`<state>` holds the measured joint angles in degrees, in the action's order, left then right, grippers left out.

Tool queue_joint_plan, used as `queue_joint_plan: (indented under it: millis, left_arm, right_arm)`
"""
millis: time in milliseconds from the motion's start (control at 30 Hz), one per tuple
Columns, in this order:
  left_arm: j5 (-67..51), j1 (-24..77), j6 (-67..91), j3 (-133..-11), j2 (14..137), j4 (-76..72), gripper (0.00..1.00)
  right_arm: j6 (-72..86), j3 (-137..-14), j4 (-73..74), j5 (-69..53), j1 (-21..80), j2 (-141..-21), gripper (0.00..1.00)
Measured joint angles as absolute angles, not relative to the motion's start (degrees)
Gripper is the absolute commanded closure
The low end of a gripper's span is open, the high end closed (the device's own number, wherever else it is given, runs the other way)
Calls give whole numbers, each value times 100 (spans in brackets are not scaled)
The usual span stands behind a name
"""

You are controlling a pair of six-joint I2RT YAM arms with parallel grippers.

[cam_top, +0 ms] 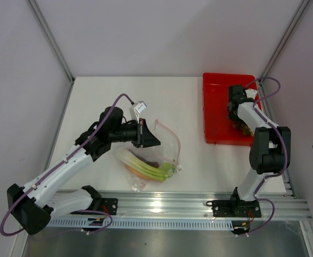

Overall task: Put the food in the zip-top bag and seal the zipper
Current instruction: Pick up the fake fruit from the bin.

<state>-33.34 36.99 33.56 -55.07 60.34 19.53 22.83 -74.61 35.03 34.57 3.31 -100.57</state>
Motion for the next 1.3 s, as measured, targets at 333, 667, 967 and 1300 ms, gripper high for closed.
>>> queue_joint_plan:
  millis: [333,667,967,1300]
  left_arm:
    - [-3350,3699,3422,-5454,6038,1876,99]
    - [-3374,3699,3457,-5411,6038,1831,100]
    - [-3371,3699,3463,-5406,6038,1828,100]
    - [-3321,3699,3470,-5293,6038,1817,99]
  right_arm:
    - [2222,-7533,3448,3203,266,-10429,50]
    - [2167,-7487,3376,3151,244,-10523,88]
    - [2016,-7487,3264,2969,200,-10449,100]
    - [1892,-7489,3409,1857,215,-8766,100]
